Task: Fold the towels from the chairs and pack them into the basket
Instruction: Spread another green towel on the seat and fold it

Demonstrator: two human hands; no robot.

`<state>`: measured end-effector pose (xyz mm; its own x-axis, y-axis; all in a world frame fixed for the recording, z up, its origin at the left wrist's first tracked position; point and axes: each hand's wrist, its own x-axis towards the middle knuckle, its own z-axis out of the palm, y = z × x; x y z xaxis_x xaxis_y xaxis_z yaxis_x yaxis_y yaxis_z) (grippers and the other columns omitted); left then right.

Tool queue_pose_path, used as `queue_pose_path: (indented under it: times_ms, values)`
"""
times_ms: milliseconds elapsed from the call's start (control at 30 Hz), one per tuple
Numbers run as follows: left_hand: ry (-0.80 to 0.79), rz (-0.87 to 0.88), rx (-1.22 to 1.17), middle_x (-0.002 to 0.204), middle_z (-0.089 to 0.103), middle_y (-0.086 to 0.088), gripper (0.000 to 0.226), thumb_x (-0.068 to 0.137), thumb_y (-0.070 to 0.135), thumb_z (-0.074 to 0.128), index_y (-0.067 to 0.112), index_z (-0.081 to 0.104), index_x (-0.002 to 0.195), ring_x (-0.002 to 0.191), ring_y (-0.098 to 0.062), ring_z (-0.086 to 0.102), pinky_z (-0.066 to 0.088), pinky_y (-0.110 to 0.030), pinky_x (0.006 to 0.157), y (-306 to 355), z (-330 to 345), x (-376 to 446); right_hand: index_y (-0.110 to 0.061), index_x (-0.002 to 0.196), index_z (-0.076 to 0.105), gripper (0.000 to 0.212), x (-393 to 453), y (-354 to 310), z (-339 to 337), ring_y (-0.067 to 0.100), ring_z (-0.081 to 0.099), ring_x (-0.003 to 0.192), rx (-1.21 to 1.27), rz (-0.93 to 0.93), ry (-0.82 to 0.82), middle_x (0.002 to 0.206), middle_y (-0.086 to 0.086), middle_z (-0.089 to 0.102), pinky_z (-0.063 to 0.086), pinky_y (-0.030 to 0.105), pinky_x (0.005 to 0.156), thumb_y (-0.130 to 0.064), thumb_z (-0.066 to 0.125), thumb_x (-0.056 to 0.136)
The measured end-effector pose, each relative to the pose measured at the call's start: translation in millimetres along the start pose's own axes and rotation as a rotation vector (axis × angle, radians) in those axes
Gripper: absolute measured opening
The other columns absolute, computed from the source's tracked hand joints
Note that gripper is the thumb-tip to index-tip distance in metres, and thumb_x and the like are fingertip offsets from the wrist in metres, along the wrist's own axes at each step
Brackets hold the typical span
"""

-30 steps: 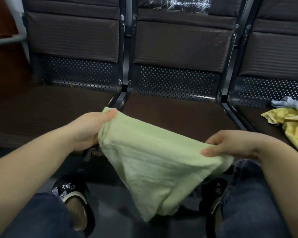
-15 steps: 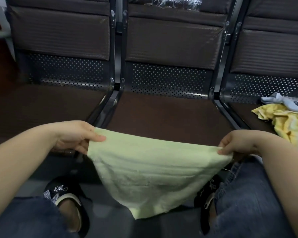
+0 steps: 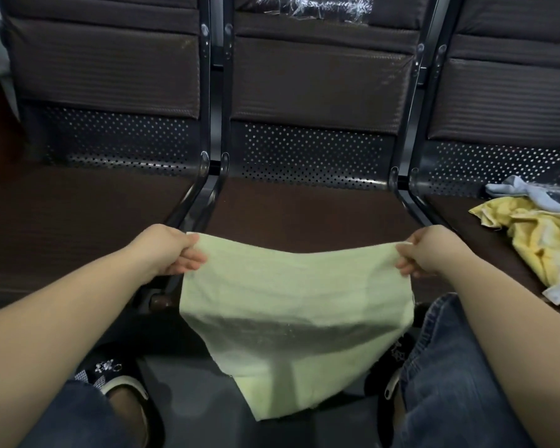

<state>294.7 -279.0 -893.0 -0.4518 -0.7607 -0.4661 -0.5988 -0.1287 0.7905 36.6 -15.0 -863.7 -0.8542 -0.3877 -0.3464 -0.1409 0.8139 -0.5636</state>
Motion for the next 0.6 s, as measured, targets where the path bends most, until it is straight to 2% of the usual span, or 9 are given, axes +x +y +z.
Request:
queue_pose_path:
  times_ms: [67, 133, 233, 300, 333, 400, 433, 500, 600]
  values:
    - [0.066, 0.105, -0.137, 0.091, 0.069, -0.006, 0.021, 0.100, 0.019, 0.047, 0.003, 0.056, 0.112, 0.075, -0.015, 0.064, 0.054, -0.021, 0.052, -2, 10, 5, -0.008, 0.098, 0.063, 0.013, 6, 0, 0, 0.025, 0.065, 0.079, 0.023, -0.156, 0.262, 0.086, 0.010, 0.070, 0.053, 0.036, 0.072, -0.017, 0.054, 0.094]
    - [0.126, 0.245, -0.020, 0.109, 0.065, -0.003, 0.030, 0.096, 0.020, 0.054, 0.009, 0.055, 0.124, 0.093, -0.016, 0.064, 0.056, -0.035, 0.078, -3, 19, 8, -0.014, 0.119, 0.060, 0.027, 5, -6, 3, 0.025, 0.063, 0.096, 0.070, -0.255, 0.341, 0.110, 0.008, 0.068, 0.047, 0.032, 0.077, -0.021, 0.057, 0.093]
    - [-0.005, 0.334, 0.185, 0.141, 0.046, -0.003, 0.069, 0.091, 0.031, 0.062, 0.021, 0.026, 0.148, 0.108, -0.016, 0.053, 0.044, -0.033, 0.095, -5, 35, 1, -0.019, 0.152, 0.019, 0.076, 0, -11, 22, 0.026, 0.050, 0.125, -0.012, -0.221, 0.129, 0.146, 0.008, 0.043, 0.042, 0.035, 0.093, -0.036, 0.060, 0.091]
    - [-0.102, 0.280, 0.404, 0.158, 0.016, -0.004, 0.095, 0.087, 0.047, 0.061, 0.026, -0.005, 0.152, 0.131, -0.024, 0.040, 0.034, -0.034, 0.105, -11, 49, -4, -0.023, 0.152, -0.013, 0.102, -5, -13, 38, 0.030, 0.038, 0.135, -0.071, -0.157, -0.044, 0.158, 0.008, 0.019, 0.038, 0.038, 0.102, -0.045, 0.063, 0.087]
    - [-0.118, 0.253, 0.562, 0.161, -0.001, -0.006, 0.102, 0.086, 0.057, 0.057, 0.028, -0.016, 0.150, 0.143, -0.027, 0.021, 0.025, -0.038, 0.113, -17, 54, -4, -0.024, 0.149, -0.022, 0.108, -6, -12, 46, 0.030, 0.030, 0.140, -0.093, -0.134, -0.115, 0.160, 0.007, 0.008, 0.033, 0.039, 0.108, -0.048, 0.062, 0.086]
    - [-0.104, 0.228, 0.877, 0.157, -0.025, -0.008, 0.102, 0.084, 0.072, 0.042, 0.028, -0.025, 0.147, 0.146, -0.027, -0.014, 0.002, -0.041, 0.119, -25, 63, -5, -0.022, 0.147, -0.025, 0.105, -5, -9, 60, 0.029, 0.013, 0.146, -0.257, -0.113, -0.234, 0.160, 0.007, -0.006, 0.021, 0.043, 0.117, -0.057, 0.054, 0.087]
    - [-0.105, 0.225, 0.968, 0.154, -0.030, -0.008, 0.100, 0.084, 0.076, 0.035, 0.027, -0.025, 0.147, 0.144, -0.026, -0.022, -0.005, -0.041, 0.119, -26, 66, -5, -0.019, 0.149, -0.021, 0.100, -4, -7, 67, 0.029, 0.005, 0.147, -0.390, -0.108, -0.275, 0.160, 0.007, -0.009, 0.014, 0.043, 0.118, -0.062, 0.047, 0.089]
    - [-0.119, 0.203, 1.028, 0.154, -0.032, -0.008, 0.097, 0.083, 0.079, 0.025, 0.025, -0.020, 0.149, 0.143, -0.026, -0.026, -0.010, -0.041, 0.117, -26, 69, -4, -0.014, 0.151, -0.015, 0.096, -3, -4, 79, 0.029, -0.008, 0.147, -0.585, -0.082, -0.299, 0.159, 0.009, -0.014, 0.003, 0.043, 0.119, -0.071, 0.031, 0.089]
    - [-0.121, 0.172, 1.060, 0.155, -0.027, -0.009, 0.099, 0.082, 0.081, 0.021, 0.021, -0.016, 0.151, 0.144, -0.026, -0.024, -0.010, -0.041, 0.117, -22, 71, 1, -0.014, 0.151, -0.014, 0.096, -1, -3, 90, 0.028, -0.016, 0.146, -0.624, -0.036, -0.265, 0.158, 0.008, -0.020, -0.005, 0.042, 0.118, -0.076, 0.021, 0.087]
